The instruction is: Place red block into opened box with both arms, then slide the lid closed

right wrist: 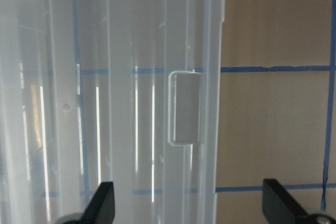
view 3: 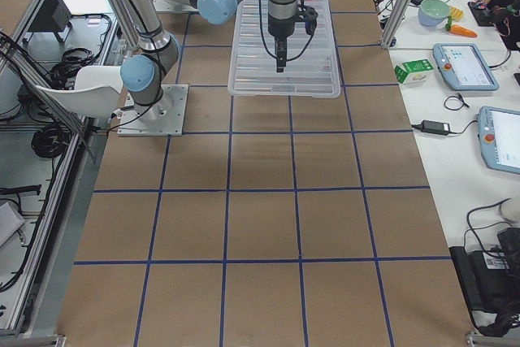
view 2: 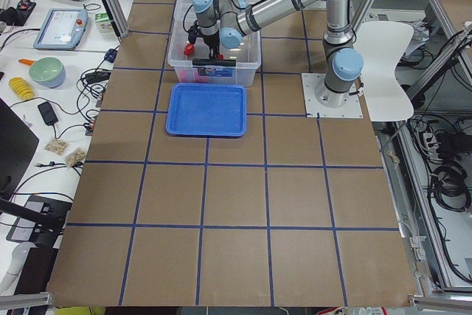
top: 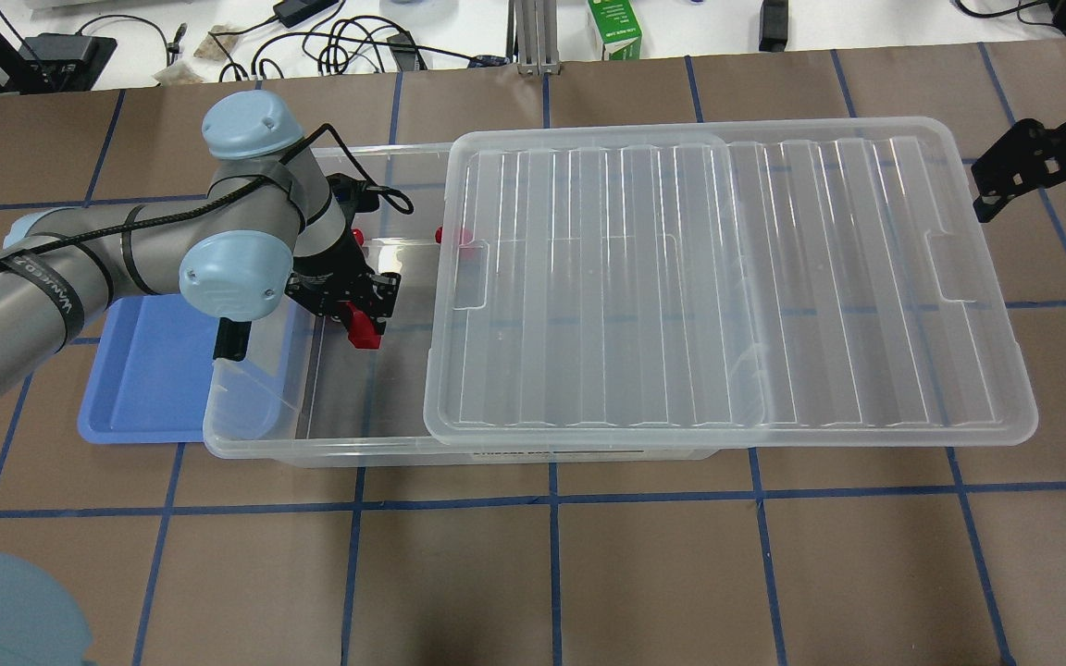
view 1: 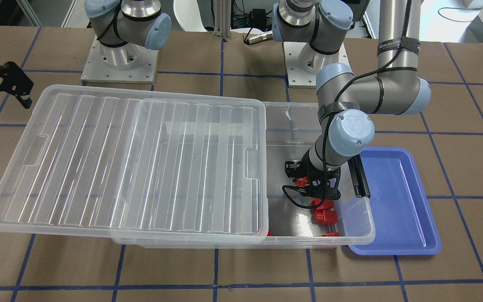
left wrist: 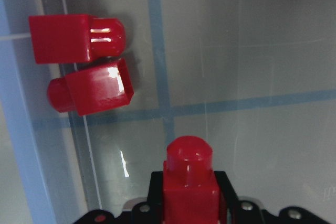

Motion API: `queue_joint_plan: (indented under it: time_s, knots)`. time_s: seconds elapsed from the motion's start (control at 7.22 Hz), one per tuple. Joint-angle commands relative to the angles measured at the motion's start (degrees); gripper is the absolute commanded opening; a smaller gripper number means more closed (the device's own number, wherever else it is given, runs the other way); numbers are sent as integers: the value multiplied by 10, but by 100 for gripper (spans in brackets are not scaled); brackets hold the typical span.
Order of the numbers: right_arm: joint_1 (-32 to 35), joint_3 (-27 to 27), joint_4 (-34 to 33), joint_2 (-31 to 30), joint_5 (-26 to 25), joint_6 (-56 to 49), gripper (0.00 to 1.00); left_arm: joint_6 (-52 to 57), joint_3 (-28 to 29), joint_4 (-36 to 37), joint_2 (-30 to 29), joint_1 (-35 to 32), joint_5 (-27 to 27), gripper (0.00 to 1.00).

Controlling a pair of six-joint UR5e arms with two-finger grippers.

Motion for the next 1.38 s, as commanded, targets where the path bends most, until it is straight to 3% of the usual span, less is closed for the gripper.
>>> queue_joint_plan:
  time_s: [0.0, 0.28, 0.55, 0.69, 0.83, 0.97, 1.25]
  knots:
    - [103, -10, 13, -10, 4, 124, 100, 4, -1, 4, -14, -1, 2, 0]
    - [166, -8, 11, 1, 2, 207, 100, 12, -1, 5, -19, 0, 2, 0]
    - [168, -9, 11, 2, 9, 208, 100, 11, -1, 11, -31, 0, 2, 0]
    - [168, -9, 12, 0, 2, 208, 100, 11, -1, 12, -35, 0, 2, 7]
    - [168, -9, 13, -1, 1, 208, 100, 6, 0, 12, -38, 0, 0, 31]
    - [168, -9, 12, 0, 2, 208, 100, 3, 1, 12, -41, 0, -1, 81]
    - [168, -7, 12, 2, 2, 208, 100, 5, 2, 12, -39, 2, 2, 100]
